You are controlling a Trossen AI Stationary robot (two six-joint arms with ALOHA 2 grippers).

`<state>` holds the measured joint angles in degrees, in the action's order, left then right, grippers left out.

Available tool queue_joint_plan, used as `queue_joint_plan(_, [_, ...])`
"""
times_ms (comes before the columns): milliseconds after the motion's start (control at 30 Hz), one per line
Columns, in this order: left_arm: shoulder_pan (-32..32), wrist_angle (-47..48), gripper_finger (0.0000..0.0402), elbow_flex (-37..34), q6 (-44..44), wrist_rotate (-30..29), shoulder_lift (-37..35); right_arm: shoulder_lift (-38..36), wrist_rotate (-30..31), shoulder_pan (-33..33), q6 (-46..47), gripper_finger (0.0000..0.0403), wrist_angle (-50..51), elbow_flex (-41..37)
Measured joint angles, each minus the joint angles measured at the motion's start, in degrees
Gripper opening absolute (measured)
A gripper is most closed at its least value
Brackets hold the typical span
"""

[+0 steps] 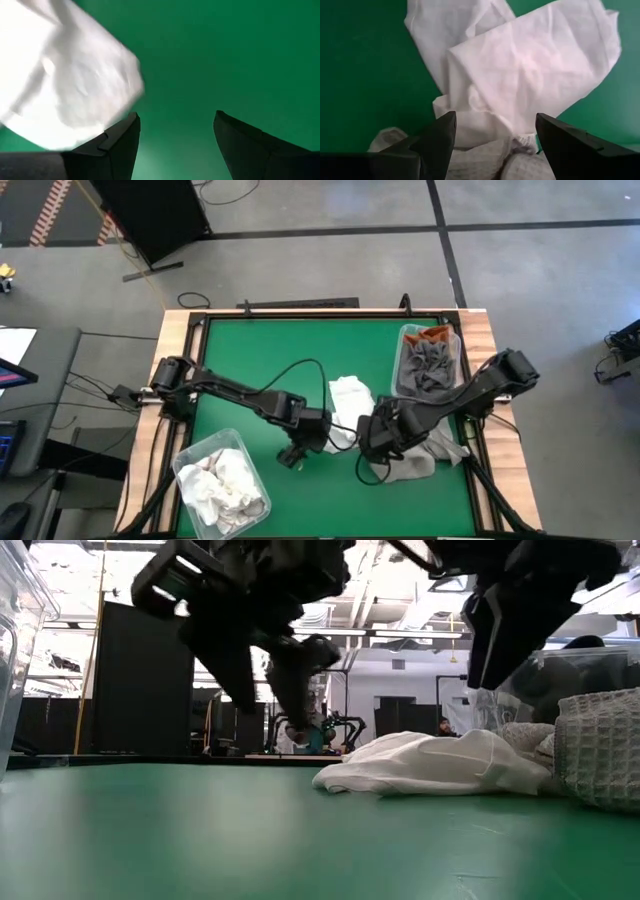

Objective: Sort towels by color in basket
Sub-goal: Put the white microfiber towel into the bottom transparent bin

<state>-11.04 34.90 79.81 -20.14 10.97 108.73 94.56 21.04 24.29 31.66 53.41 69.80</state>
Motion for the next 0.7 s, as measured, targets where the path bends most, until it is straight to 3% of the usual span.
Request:
queue_joint_plan(233, [0.0, -22.4, 0.0241, -7.1, -1.4, -7.2, 0.0, -0.1, 0.1, 3.8, 5.6, 0.0304, 0.1, 0.0])
queue_joint_plan(500, [0.2, -41.5, 0.0241, -11.6, -10.3, -8.5, 0.1, -0.1, 1.5, 8.9, 12.2, 0.0304, -1.2, 0.0])
queue_joint_plan(700, [2.2, -44.9, 0.0241, -12.4, -12.0, -8.1, 0.1, -0.1, 2.3, 12.3, 16.7, 0.0304, -3.2, 0.0])
